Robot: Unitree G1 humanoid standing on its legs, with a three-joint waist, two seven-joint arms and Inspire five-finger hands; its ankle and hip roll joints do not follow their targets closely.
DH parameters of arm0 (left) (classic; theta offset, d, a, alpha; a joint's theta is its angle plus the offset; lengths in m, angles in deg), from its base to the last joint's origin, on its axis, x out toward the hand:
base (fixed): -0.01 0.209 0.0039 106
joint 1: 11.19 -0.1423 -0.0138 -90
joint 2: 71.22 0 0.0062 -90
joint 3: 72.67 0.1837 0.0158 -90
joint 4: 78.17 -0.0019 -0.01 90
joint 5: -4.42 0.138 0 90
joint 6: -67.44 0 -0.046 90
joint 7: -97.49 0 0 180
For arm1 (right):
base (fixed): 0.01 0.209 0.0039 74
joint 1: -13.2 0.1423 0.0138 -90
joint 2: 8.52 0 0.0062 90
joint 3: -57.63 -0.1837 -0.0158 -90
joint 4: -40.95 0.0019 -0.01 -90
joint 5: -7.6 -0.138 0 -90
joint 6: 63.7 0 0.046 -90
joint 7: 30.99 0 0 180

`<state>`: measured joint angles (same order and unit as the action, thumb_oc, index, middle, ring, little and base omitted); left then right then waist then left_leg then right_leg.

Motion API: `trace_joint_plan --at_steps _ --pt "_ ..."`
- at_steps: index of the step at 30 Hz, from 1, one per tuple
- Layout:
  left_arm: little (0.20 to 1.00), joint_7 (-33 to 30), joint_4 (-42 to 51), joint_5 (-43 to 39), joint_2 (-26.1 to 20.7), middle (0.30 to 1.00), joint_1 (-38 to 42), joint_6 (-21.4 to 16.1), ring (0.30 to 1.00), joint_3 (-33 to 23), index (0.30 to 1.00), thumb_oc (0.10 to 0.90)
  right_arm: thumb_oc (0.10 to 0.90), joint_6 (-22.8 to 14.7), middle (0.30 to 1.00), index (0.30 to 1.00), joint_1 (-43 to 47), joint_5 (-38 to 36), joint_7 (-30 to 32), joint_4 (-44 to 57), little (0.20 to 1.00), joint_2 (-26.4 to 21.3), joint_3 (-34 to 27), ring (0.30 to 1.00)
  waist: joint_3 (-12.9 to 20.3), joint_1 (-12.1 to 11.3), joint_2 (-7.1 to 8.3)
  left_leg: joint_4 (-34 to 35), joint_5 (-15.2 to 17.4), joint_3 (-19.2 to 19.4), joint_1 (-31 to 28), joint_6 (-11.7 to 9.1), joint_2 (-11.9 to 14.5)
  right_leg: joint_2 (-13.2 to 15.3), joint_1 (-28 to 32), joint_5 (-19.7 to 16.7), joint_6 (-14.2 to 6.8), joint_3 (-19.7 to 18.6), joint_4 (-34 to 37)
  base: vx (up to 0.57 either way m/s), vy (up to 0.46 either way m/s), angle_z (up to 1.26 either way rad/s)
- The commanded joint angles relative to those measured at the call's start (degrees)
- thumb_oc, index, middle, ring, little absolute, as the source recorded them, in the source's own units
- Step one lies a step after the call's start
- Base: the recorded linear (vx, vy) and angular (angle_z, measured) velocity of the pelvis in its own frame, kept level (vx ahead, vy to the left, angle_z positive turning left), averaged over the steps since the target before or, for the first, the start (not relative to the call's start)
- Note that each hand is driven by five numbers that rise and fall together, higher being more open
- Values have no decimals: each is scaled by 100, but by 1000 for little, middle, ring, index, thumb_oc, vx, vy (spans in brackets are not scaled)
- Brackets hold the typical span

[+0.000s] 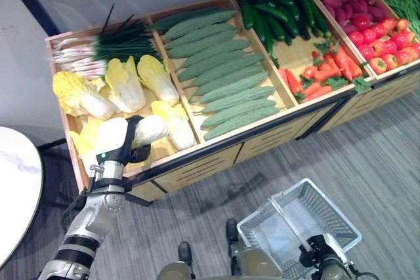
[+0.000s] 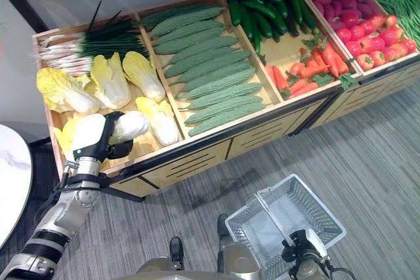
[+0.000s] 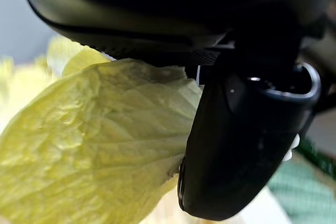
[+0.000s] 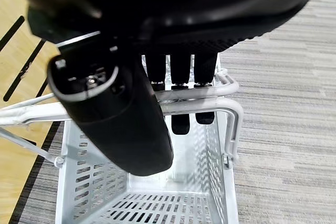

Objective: Get the vegetables into the basket

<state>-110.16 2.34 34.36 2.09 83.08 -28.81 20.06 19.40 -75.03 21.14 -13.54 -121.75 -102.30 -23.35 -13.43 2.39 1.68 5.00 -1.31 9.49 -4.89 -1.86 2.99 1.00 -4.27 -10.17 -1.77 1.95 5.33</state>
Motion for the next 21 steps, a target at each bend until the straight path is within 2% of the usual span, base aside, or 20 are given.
trace_joint_plan --at_steps 1,3,6,8,10,14,21 --pt "300 -336 624 -668 -389 300 515 -594 300 -367 300 400 400 -47 300 300 20 -46 225 -156 300 -142 33 300 437 114 264 0 30 -256 106 -318 314 683 446 320 -602 -111 -33 -21 13 9" --pt "300 -140 834 -1186 -205 300 387 -763 300 -397 300 400 400 -40 300 300 25 -42 220 -119 300 -139 11 300 443 113 262 0 24 -258 107 -310 305 688 445 309 -596 -112 -33 -10 6 3" --pt "300 288 1191 -2652 174 300 91 -1146 300 -428 300 400 400 -6 300 300 12 -34 176 -63 300 -174 -18 300 458 126 247 0 14 -247 97 -297 303 691 453 303 -591 -124 -33 0 0 0" --pt "300 1141 1438 -4409 585 300 -128 -1383 300 -280 300 400 400 -9 300 300 -21 21 93 25 300 -197 -24 300 483 149 227 0 7 -223 79 -286 304 689 458 288 -583 -156 -33 -16 11 -4" --pt "300 1527 1515 -4933 650 300 -228 -1390 300 -176 300 400 400 10 300 300 -31 32 40 29 300 -200 -26 300 487 164 224 0 2 -210 66 -282 301 693 463 286 -582 -163 -33 -10 3 -5" --pt "300 1877 1442 -5365 693 300 -249 -1380 300 -50 300 400 400 -7 300 300 -45 40 -37 54 300 -213 -40 300 493 170 209 0 5 -194 42 -280 300 691 464 297 -577 -183 -33 1 -2 -5" --pt "300 2207 1651 -5505 569 300 -268 -1431 300 66 300 400 400 -25 300 300 -75 28 -99 11 300 -236 -95 300 435 155 206 -27 2 -127 -83 -245 274 699 547 361 -558 -235 -33 -1 0 -2"
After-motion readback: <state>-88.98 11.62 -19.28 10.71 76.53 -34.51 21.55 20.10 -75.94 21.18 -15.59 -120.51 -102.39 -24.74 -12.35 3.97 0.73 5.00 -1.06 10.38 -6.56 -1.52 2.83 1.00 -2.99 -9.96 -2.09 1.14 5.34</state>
